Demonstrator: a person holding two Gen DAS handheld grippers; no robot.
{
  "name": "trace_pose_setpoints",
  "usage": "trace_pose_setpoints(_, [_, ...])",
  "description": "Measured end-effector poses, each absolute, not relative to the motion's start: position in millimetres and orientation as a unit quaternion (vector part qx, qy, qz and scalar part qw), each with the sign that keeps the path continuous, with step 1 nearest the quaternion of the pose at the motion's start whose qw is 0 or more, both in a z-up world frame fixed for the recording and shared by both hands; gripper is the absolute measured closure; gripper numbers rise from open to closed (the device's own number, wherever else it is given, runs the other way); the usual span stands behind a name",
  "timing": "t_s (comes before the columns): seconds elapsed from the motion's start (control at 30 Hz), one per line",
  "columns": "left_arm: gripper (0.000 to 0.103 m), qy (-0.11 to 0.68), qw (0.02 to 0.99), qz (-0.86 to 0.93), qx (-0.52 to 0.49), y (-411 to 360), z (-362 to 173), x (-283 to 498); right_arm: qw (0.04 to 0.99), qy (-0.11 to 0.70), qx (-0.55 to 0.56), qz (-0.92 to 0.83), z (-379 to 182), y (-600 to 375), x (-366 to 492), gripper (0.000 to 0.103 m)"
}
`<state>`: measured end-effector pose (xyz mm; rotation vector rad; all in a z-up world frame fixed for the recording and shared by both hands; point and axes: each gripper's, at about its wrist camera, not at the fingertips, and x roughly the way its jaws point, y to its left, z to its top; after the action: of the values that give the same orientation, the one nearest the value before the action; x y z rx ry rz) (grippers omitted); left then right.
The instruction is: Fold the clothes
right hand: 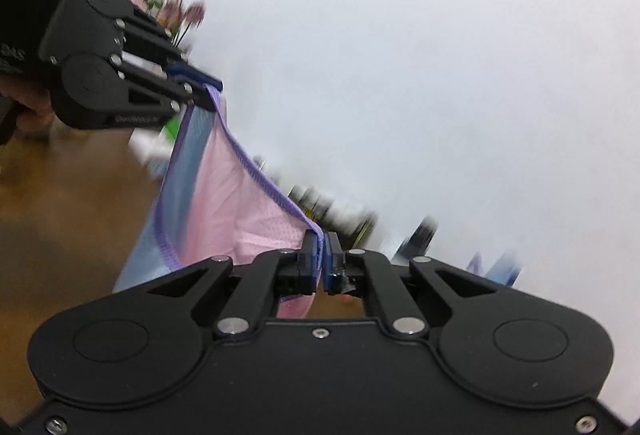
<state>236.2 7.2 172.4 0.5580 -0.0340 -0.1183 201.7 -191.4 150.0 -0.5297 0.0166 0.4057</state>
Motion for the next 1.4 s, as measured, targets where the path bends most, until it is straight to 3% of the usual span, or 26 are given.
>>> trace_pose_setpoints(0.23, [0.095,-0.049,0.961,-0.056,0.265,10,202,230,0.947,-0.025,-0.239,0.212,184,-197,192,0.098])
trace_pose_setpoints(0.37, [0.094,0.0,0.964,-0.066,0.256,14,180,253,0.945,0.015,-0.229,0.232,166,-189,207,0.098])
trace_pose_setpoints(0.53, [0.093,0.131,0.95,-0.08,0.27,10,99,310,0.931,0.135,-0.217,0.261,106,-162,260,0.098])
trace_pose_setpoints(0.6, [0.083,0.218,0.933,-0.086,0.273,7,42,338,0.918,0.203,-0.203,0.275,67,-148,290,0.098])
trace_pose_setpoints(0.63, [0.069,0.247,0.926,-0.084,0.273,7,22,346,0.911,0.233,-0.2,0.277,48,-141,302,0.097])
trace_pose_setpoints(0.7, [0.054,0.288,0.916,-0.07,0.269,17,-17,355,0.895,0.289,-0.215,0.264,5,-128,324,0.091])
trace_pose_setpoints(0.77, [0.03,0.29,0.918,-0.064,0.263,27,-26,350,0.89,0.305,-0.238,0.242,-18,-123,330,0.073])
trace_pose_setpoints(0.8, [0.025,0.288,0.92,-0.061,0.26,33,-30,347,0.89,0.303,-0.243,0.238,-20,-122,330,0.067])
trace_pose_setpoints(0.87, [0.015,0.271,0.919,-0.065,0.278,39,-20,336,0.9,0.284,-0.231,0.238,-17,-131,329,0.027])
trace_pose_setpoints(0.9, [0.014,0.259,0.92,-0.062,0.288,40,-13,327,0.909,0.269,-0.219,0.231,-10,-140,326,0.025])
trace_pose_setpoints(1.07, [0.007,0.182,0.938,-0.06,0.289,38,29,293,0.93,0.233,-0.176,0.222,20,-167,301,0.024])
trace_pose_setpoints(1.2, [0.0,0.121,0.944,-0.105,0.289,19,53,263,0.923,0.245,-0.158,0.252,3,-172,252,0.026])
trace_pose_setpoints(1.3, [0.0,0.112,0.925,-0.132,0.338,-3,43,251,0.916,0.262,-0.173,0.25,-16,-163,243,0.04])
trace_pose_setpoints(1.37, [0.0,0.106,0.918,-0.137,0.357,-13,36,245,0.916,0.28,-0.189,0.217,-35,-150,252,0.057])
trace_pose_setpoints(1.4, [0.0,0.102,0.913,-0.141,0.369,-19,32,241,0.914,0.288,-0.19,0.213,-40,-147,257,0.058])
